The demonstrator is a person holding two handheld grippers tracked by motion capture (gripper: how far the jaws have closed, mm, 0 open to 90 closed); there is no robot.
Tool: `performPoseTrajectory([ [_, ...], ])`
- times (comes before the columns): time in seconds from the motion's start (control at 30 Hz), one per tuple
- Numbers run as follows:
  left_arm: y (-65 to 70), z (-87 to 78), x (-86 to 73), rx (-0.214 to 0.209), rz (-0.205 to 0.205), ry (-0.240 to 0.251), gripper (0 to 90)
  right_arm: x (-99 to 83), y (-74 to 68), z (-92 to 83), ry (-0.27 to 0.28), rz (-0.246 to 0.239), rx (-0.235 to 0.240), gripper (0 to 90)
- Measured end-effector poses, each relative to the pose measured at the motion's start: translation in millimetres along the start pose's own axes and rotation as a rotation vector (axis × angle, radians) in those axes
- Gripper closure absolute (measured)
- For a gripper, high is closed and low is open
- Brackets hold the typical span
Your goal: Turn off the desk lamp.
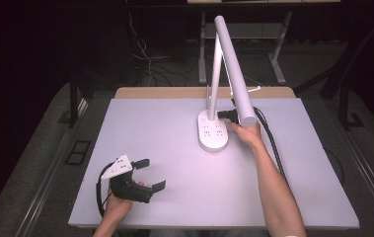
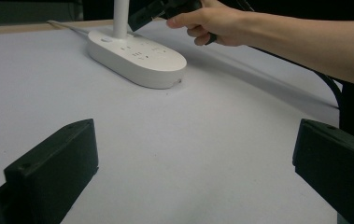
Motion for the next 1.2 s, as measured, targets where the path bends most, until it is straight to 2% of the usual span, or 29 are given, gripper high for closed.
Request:
performPoseTrajectory([
  [0.13,-0.2,0.6,-0.2,-0.003,0.002,-0.004,0.0,-0.8,1.4,3.6,0.004,0.015,0.003,89.8],
  [0.47,1.4,0.9,0.4,-0.007,0.003,-0.001,0.0,-1.7,0.8,5.4,0.002,0.007,0.004,89.9],
  [0.67,1.2,1.3,0.1,-0.007,0.007,-0.004,0.0,-1.5,2.8,5.3,-0.003,0.02,0.016,90.0],
  [0.77,1.2,1.4,0.0,-0.007,0.008,-0.006,0.0,-1.8,5.6,4.2,-0.006,0.036,0.012,90.0],
  [0.8,1.3,1.6,0.0,-0.007,0.008,-0.006,0.0,-1.7,6.4,3.7,-0.006,0.038,0.0,90.0],
  [0.83,1.4,1.7,0.0,-0.008,0.008,-0.006,0.0,-1.7,7.5,3.0,-0.002,0.032,-0.032,90.0],
  [0.9,1.4,1.9,0.0,-0.008,0.008,-0.007,0.0,-1.7,8.0,2.4,-0.009,0.036,-0.023,90.0],
  [0.97,1.1,2.0,-0.1,-0.01,0.007,-0.008,0.0,-1.7,6.7,2.8,-0.003,0.017,-0.038,90.0],
  [1.2,0.0,1.7,-0.8,-0.006,0.002,-0.009,0.0,-1.5,7.5,2.5,-0.003,0.028,-0.03,90.0],
])
Point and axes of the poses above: each handheld gripper's, and its own axes: z roughly forward along the jaws, x roughly out of its top, y roughly to its right, the point moved 4 cm from there along z, roughly forward along the jaws, and after that the axes turned 12 degrees about z, right-handed, at the moved point
